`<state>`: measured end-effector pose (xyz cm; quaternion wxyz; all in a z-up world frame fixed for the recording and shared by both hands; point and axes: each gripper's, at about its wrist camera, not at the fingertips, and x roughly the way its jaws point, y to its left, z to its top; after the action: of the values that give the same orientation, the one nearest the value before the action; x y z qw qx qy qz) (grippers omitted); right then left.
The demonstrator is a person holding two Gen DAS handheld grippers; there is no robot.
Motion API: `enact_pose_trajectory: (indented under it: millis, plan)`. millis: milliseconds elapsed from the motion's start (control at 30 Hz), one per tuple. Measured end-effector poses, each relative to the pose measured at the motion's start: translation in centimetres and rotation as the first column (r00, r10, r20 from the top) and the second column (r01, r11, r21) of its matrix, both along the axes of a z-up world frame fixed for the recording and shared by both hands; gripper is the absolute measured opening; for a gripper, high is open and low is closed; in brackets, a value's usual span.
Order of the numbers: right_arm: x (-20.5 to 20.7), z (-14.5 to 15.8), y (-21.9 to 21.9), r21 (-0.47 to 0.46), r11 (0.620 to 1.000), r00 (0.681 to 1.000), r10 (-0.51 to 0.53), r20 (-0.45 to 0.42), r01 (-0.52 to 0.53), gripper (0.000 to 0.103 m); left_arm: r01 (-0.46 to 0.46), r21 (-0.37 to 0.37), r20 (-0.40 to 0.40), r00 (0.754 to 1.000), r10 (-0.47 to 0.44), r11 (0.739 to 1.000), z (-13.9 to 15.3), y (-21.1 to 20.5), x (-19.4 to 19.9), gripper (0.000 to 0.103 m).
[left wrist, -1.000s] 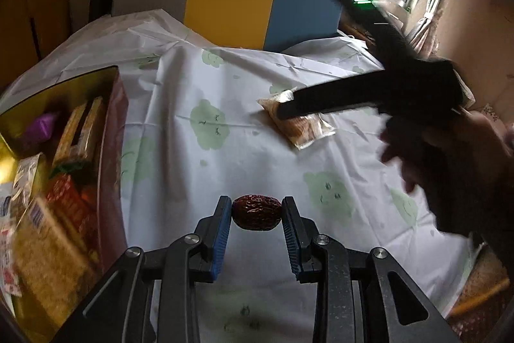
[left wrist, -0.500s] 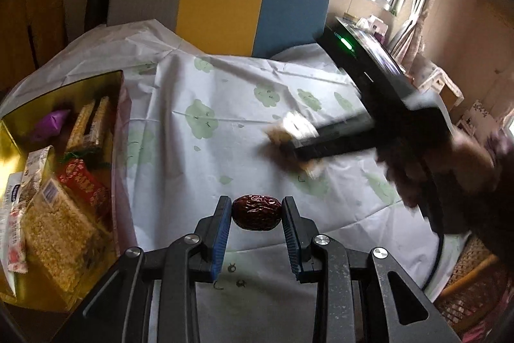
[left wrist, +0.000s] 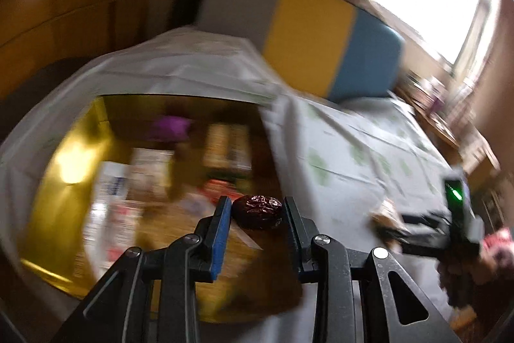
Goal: Organize snacks
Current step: 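Carry the red date into the gold tin with the left tool and release it, then hold the left tool open over the tin while the right tool holds the bread bag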
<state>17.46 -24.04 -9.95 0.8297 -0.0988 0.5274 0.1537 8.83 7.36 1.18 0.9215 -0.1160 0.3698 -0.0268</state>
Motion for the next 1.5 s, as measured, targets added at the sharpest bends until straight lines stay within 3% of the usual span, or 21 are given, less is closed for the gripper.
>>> enact_pose_trajectory:
  millis: [167, 333, 433, 667, 933, 1500]
  plan:
    - [0.5, -0.1, 0.5, -0.016, 1.0, 1.0, 0.009, 0.01, -0.009, 0.061, -0.123, 0.025, -0.048, 0.991, 0.124, 0.992, -0.3, 5.1, 2.4, 0.032]
    - [-0.1, 0.0, 1.0, -0.044, 0.999, 0.999, 0.026, 0.027, -0.025, 0.061, -0.19, 0.039, -0.062, 0.979, 0.192, 0.981, -0.8, 7.4, 5.0, 0.033]
    - [0.0, 0.0, 0.9, -0.044, 0.999, 0.999, 0.03, 0.028, -0.029, 0.061, -0.201, 0.034, -0.071, 0.976, 0.203, 0.979, -1.5, 7.9, 5.7, 0.053]
    - [-0.2, 0.2, 1.1, -0.05, 0.998, 0.999, 0.033, 0.034, -0.031, 0.061, -0.234, 0.066, -0.052, 0.97, 0.237, 0.97, -2.2, 7.2, 3.3, 0.054]
    - [-0.2, 0.1, 1.1, -0.06, 0.998, 0.998, 0.036, 0.045, -0.034, 0.061, -0.188, 0.146, 0.021, 0.982, 0.187, 0.971, -1.1, 4.0, -1.2, 0.054]
    - [-0.4, 0.2, 1.3, -0.071, 0.997, 0.998, 0.037, 0.052, -0.033, 0.061, -0.163, 0.153, 0.017, 0.987, 0.162, 0.975, -1.3, 2.7, -5.5, 0.054]
